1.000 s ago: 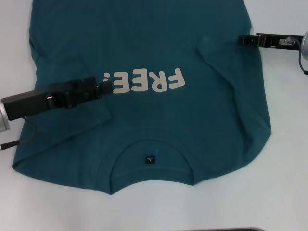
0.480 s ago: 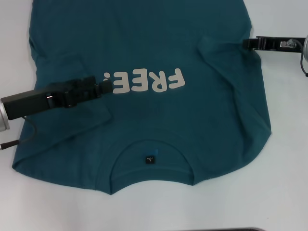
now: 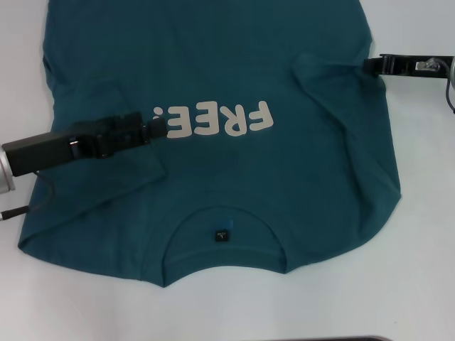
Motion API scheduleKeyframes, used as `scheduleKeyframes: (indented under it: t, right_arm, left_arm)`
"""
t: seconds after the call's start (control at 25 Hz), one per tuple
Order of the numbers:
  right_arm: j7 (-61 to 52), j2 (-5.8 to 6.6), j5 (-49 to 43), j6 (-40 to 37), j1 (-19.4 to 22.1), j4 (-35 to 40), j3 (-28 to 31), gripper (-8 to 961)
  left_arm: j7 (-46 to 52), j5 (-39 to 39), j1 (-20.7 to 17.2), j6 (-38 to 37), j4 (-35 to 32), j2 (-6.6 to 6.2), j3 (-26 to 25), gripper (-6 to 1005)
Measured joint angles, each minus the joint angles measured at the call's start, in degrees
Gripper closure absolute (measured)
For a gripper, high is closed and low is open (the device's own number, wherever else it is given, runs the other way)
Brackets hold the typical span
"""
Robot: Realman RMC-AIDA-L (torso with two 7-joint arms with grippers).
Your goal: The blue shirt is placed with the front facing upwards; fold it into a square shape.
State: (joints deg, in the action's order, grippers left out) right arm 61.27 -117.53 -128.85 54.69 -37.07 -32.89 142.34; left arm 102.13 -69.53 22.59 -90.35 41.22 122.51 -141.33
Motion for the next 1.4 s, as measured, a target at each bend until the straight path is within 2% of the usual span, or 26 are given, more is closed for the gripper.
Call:
scheduleKeyframes:
  t: [0.08,0.52,0.72,0.96,1.16,1.4]
  right_arm:
    - [-0.01,0.06,0.00,0.19,0.07,-0.07,0.13,938]
    - [1.09,0.11,0.51,1.39,0.71,-2.08,0.32,911]
    - [2.33,-0.03,4.30,2.43,2.36,-4.40,0.42,708]
    - [2.15,0.92,4.79,2.73,3.07,-4.47,0.19,586]
    - [2.13,1.12,4.30,2.14,3.31,-3.79,0.09,484]
    - [2.10,1.05,3.42,0.20,3.36,-2.72,0.08,456]
  left_arm:
    - [0.00,0.00,0.07,0.00,0.00,0.00,0.00,122]
    - [0.06,0.00,0.18,0.00,0.00,0.00,0.09,122]
    - [-0.01,0.00,0.15,0.00,0.00,0.07,0.09,122]
    - [-0.08,0.00,0.02,-0.08,0.00,0.09,-0.21,122]
    - [-0.05,0.00,0.15,-0.13,0.00,0.09,0.02,122]
    - [0.08,0.00,0.26,-0.36,0.00,-0.01,0.09,122]
